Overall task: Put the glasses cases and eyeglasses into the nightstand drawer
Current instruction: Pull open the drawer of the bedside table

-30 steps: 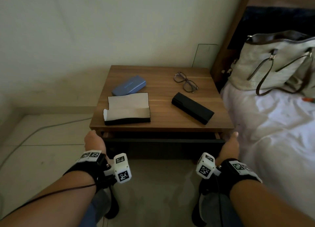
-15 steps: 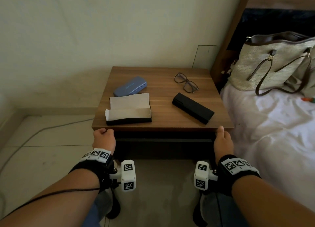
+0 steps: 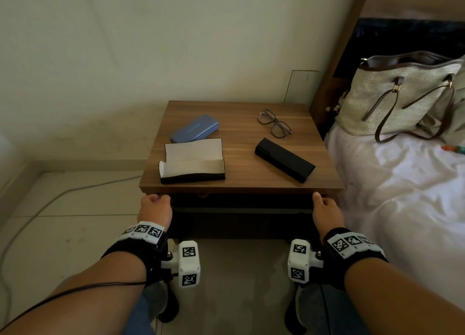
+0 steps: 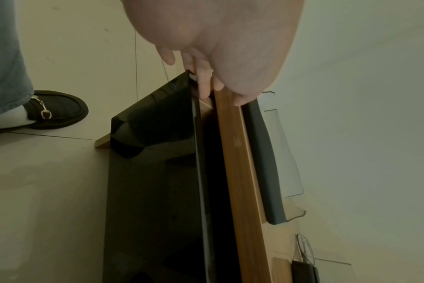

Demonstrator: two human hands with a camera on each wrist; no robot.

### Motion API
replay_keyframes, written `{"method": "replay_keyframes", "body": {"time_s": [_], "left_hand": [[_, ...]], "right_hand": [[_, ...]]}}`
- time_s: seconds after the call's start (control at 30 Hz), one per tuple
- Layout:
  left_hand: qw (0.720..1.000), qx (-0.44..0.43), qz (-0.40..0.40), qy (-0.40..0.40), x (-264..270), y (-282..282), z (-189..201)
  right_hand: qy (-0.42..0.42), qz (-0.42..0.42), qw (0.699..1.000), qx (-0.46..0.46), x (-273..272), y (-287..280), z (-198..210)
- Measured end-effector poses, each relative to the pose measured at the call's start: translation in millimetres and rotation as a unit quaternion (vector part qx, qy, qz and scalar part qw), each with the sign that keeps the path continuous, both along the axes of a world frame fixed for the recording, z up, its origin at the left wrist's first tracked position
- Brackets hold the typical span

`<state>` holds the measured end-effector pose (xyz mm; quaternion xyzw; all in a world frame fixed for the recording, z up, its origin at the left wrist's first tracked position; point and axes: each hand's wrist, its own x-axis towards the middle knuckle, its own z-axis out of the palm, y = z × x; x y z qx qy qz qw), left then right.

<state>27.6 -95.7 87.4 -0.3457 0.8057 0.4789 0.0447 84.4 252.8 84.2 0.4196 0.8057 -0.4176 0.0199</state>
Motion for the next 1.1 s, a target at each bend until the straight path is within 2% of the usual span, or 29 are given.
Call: {"method": "replay_keyframes", "body": {"time_s": [0.1,0.23,0.4,0.47,0.57,0.73,0.93,1.1], "left_hand": [[1.000,0.005,0.005,-0.001,4,0,1],[1.000,-0.007,-0.004,-0.021,9,4,5],[0.989,-0.078,-0.120,-0.046,16,9,12],[0.980,-0.077,-0.177,-0.037,18,14,16],[0.969,-0.062,-0.238,-0.039,23,22,20],[0.956,-0.047,-0.283,-0.068,28,26,21],[0.947,-0.055,-0.296,-0.114,40,25,24],[0.937,-0.063,-0.320,-0.123,49,21,22]], "right_hand": [[-0.062,0.067,0.994,0.053,2,-7,5],[-0.069,0.152,0.984,0.054,3,-31,11],[-0.076,0.201,0.974,0.069,7,-47,8],[-0.093,0.214,0.970,0.070,9,-46,9],[-0.104,0.211,0.970,0.056,10,-44,11],[-0.114,0.187,0.975,0.025,13,-42,8],[-0.098,0.161,0.982,0.000,12,-32,-28],[-0.120,0.156,0.980,-0.020,21,-30,-24]]}}
